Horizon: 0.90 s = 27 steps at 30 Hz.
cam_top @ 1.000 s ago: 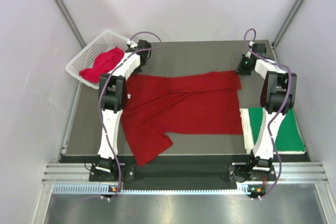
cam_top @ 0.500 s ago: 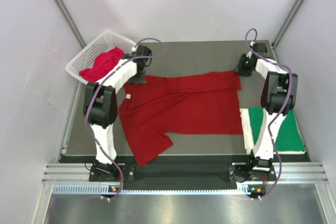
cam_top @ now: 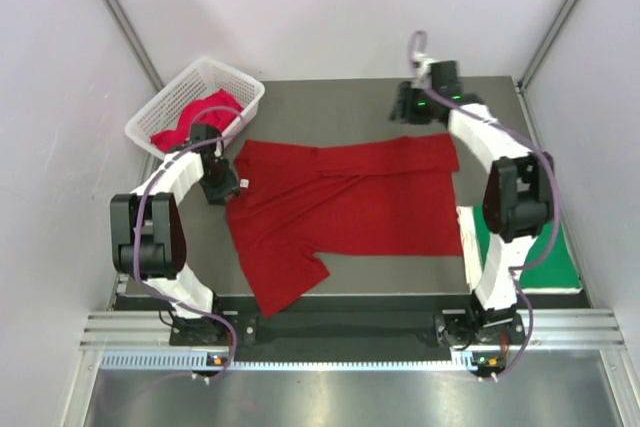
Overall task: Fold and stack the t-shirts
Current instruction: Fold the tshirt
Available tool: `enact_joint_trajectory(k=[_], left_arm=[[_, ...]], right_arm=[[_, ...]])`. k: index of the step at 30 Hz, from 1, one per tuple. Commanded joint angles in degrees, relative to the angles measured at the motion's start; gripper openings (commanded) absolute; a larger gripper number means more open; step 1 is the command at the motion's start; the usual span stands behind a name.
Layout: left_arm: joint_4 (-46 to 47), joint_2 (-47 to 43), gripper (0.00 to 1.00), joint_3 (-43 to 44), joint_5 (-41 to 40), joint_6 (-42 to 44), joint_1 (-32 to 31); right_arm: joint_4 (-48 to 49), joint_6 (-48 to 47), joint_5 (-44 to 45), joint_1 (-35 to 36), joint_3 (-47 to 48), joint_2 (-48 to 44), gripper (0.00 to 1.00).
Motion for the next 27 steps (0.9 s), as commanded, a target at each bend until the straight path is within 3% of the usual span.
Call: enact_joint_trajectory(k=[1,5,8,16,27], left_arm=[[7.07,-4.93,0.46,-4.0,7.37,-1.67,-0.87],[10.23,-5.11,0.47,-8.23,10.0,-2.55,-0.87],[11.99,-4.84,0.48,-8.32,10.89,-2.82,-0.87],[12.26,-1.77,0.47,-4.89,9.92,-3.26,-0.87],[14.98,1.31,0.41,-5.33,12.3,-4.14,-0.87]], right_arm=[[5.9,-7.95,-8.31,9.94,-0.66,-1.6,0.47],[4.94,-13.07,-11.57,19.34,5.74,3.4,0.46],[1.52,-13.08,-13.86,22.34,12.32,9.12,0.45],[4.94,-11.94,-15.27,26.92,16.03,16.42,0.43],[4.59,-12.99,-15.88,29.03,22.63,24.24,0.5]])
